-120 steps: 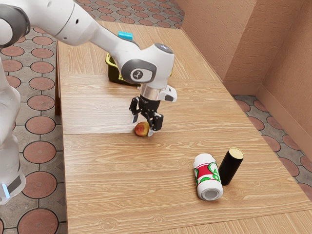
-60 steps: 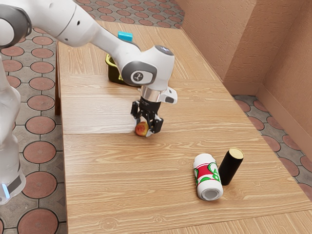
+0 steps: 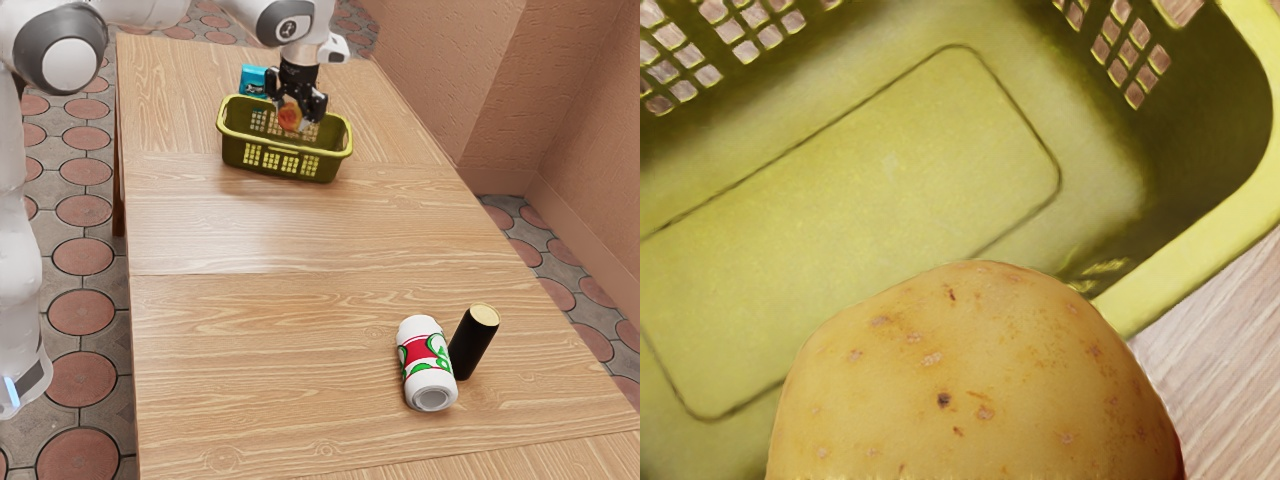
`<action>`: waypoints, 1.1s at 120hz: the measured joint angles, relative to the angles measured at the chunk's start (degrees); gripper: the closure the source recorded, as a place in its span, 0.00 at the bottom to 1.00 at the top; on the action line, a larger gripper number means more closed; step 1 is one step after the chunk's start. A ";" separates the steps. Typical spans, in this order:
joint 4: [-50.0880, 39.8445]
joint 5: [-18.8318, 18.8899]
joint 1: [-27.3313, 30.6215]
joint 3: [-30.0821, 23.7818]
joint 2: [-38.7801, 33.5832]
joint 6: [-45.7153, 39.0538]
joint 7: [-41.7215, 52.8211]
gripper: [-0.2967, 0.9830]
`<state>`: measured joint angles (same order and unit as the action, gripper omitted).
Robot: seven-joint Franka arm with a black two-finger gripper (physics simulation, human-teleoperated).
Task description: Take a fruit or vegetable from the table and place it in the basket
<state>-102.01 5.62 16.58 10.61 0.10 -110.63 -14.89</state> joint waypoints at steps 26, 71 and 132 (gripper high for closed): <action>7.51 0.04 3.93 -0.02 6.03 1.42 7.95 0.50; 8.72 -0.85 4.56 0.01 7.83 1.97 18.34 0.50; 9.47 -2.06 -0.51 -1.51 5.35 6.08 26.79 0.25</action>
<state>-92.55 3.56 16.07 9.10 5.45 -104.55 11.90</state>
